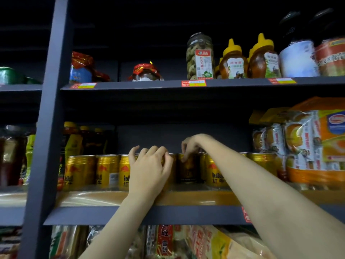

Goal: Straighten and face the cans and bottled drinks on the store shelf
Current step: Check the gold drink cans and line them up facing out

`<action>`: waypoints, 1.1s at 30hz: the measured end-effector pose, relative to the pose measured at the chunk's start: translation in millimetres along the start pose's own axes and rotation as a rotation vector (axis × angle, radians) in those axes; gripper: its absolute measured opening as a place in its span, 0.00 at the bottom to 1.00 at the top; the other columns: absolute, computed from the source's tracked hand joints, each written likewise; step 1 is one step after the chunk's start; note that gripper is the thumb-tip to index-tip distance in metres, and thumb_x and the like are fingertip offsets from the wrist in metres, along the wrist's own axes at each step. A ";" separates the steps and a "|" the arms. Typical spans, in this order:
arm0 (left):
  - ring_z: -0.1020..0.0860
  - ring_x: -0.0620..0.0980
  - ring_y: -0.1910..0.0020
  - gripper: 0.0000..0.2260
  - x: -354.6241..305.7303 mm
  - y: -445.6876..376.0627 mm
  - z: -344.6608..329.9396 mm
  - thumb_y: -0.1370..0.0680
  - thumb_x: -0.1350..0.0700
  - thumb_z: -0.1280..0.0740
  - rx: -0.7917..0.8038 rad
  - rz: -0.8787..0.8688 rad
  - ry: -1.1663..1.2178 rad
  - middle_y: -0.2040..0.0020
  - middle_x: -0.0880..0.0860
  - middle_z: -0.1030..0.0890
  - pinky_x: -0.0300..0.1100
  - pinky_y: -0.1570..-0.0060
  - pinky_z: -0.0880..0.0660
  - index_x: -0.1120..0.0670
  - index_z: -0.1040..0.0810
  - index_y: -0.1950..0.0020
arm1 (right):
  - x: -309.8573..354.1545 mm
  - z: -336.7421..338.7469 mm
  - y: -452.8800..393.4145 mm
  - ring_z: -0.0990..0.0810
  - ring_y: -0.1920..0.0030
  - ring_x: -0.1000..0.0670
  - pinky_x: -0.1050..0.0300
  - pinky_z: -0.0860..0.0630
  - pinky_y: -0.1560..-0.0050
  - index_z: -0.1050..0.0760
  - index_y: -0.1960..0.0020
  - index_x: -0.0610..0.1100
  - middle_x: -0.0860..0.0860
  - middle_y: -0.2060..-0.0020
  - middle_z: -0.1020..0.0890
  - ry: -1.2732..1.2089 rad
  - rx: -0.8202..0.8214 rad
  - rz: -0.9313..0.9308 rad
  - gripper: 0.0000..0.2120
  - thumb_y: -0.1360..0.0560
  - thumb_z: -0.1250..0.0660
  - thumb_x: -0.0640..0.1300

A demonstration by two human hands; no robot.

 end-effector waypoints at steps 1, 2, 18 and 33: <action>0.22 0.49 0.60 0.19 -0.4 -0.1 0.0 0.24 0.49 0.51 -0.004 -0.003 0.000 0.61 0.47 0.20 0.47 0.40 0.43 0.51 0.21 0.57 | -1.8 1.0 2.3 0.26 0.47 0.49 0.55 0.25 0.46 0.30 0.32 0.44 0.43 0.33 0.28 -0.028 0.015 0.001 0.28 0.29 0.29 0.54; 0.22 0.49 0.59 0.19 -0.5 -0.3 -0.1 0.23 0.49 0.51 -0.007 -0.004 0.003 0.61 0.47 0.20 0.47 0.40 0.43 0.51 0.21 0.57 | -2.7 3.0 5.0 0.27 0.50 0.50 0.59 0.26 0.52 0.31 0.31 0.42 0.41 0.32 0.29 -0.060 0.021 0.011 0.30 0.29 0.29 0.53; 0.29 0.49 0.41 0.17 -5.6 5.1 28.7 0.24 0.51 0.47 -0.087 0.002 0.257 0.45 0.53 0.24 0.43 0.31 0.47 0.56 0.23 0.45 | -29.1 52.1 184.5 0.28 0.44 0.55 0.62 0.28 0.51 0.30 0.44 0.49 0.54 0.44 0.27 -0.792 -0.776 0.314 0.21 0.32 0.24 0.44; 0.19 0.49 0.48 0.21 -73.3 49.4 22.6 0.28 0.52 0.33 0.545 0.584 1.627 0.44 0.55 0.20 0.38 0.55 0.21 0.55 0.28 0.36 | -49.7 -42.6 262.1 0.20 0.43 0.49 0.52 0.21 0.47 0.31 0.39 0.49 0.51 0.40 0.23 -1.437 -0.565 0.239 0.31 0.39 0.26 0.41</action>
Point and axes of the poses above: each hand's wrist, its own y-axis away from the middle knuckle, its own z-axis out of the back of the hand, x = y × z, the point moved 8 cm from there along -y, towards the middle knuckle
